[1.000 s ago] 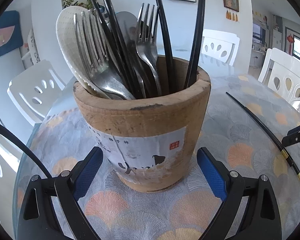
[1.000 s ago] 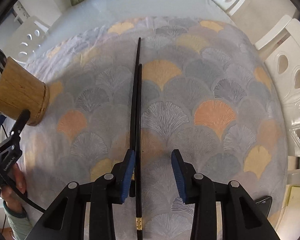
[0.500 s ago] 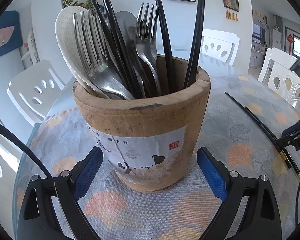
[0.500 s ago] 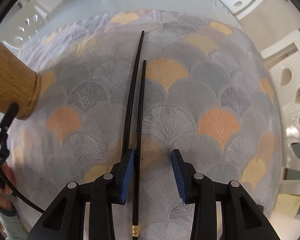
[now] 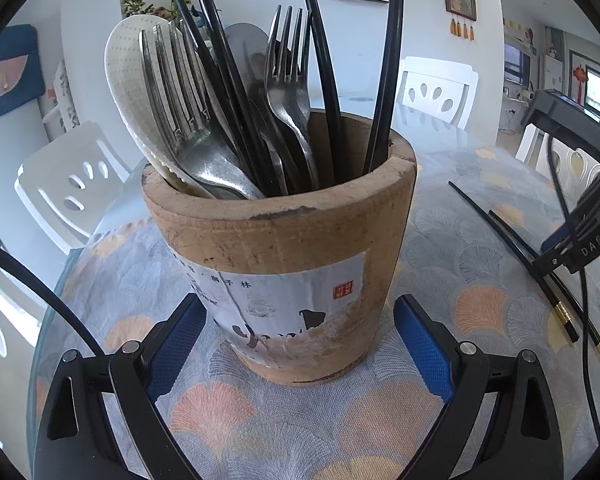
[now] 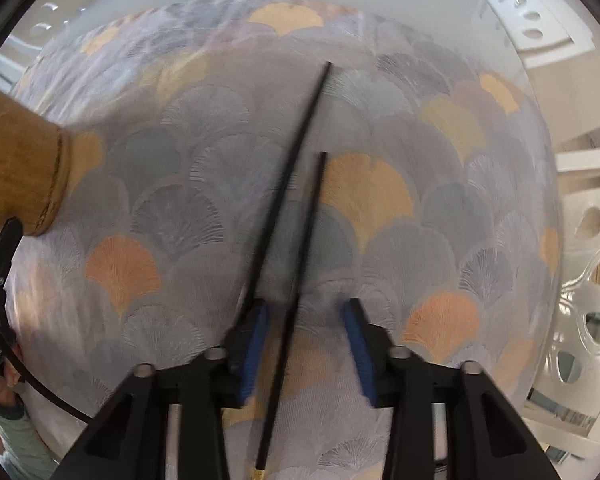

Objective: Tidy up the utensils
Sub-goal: 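Move the right gripper to the last black chopsticks and grasp one, then lift the black chopstick with the right gripper above the holder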

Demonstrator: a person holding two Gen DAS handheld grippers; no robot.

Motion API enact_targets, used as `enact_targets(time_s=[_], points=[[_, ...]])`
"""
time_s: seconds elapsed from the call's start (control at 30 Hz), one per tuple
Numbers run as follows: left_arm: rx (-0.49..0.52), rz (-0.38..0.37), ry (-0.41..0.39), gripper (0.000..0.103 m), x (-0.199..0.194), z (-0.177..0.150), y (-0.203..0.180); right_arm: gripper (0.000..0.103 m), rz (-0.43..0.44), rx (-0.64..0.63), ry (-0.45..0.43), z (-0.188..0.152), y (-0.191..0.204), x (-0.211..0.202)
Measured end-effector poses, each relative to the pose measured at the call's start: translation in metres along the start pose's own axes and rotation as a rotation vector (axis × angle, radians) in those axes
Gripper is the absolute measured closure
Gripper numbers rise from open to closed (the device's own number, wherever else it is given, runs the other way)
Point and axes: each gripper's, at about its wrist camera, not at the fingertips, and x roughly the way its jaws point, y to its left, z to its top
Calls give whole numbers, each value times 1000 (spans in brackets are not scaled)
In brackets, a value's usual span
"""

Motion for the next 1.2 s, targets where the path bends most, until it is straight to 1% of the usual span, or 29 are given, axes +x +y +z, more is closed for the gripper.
enact_targets(time_s=[0.03,0.1,0.13,0.2,0.3,0.4,0.47,0.57,0.67,0.73,0.87,0.97,1.03,1.2], points=[[-1,3,-1,8,0,0,0,92,3,-13,-21,-1,8,-2],[-3,3,-6,8,-2,0,0,96,-47,-37,-65,-9,19,-4],[-5,4,-7,8,-2,0,1,97,-69,-42,-87,-12,24,-6],[-14,0,-6,8,-2,0,3,98,-80,-45,-116,-21,29,-8],[-20,-5,-4,8,-1,0,4,98,-21,-9,-155,-29,26,-14],[-17,-4,-5,8,-2,0,4,98,-6,41,-209,-42,14,-29],[-17,-2,-7,8,-2,0,4,98,25,67,-236,-46,5,-38],[-14,1,-7,8,-2,-1,3,98,38,92,-278,-54,1,-56],[-11,7,-9,8,-2,-1,2,98,15,121,-362,-77,1,-78],[-12,6,-9,8,-2,0,2,98,25,132,-430,-92,-2,-97],[-10,8,-7,8,-2,0,3,98,11,143,-536,-105,-1,-124],[-12,9,-6,8,-1,0,4,98,-4,143,-625,-106,2,-147],[-14,10,-5,8,-1,0,4,98,-8,139,-688,-101,6,-165],[-15,5,-5,8,-1,0,5,98,19,122,-861,-83,19,-219]])
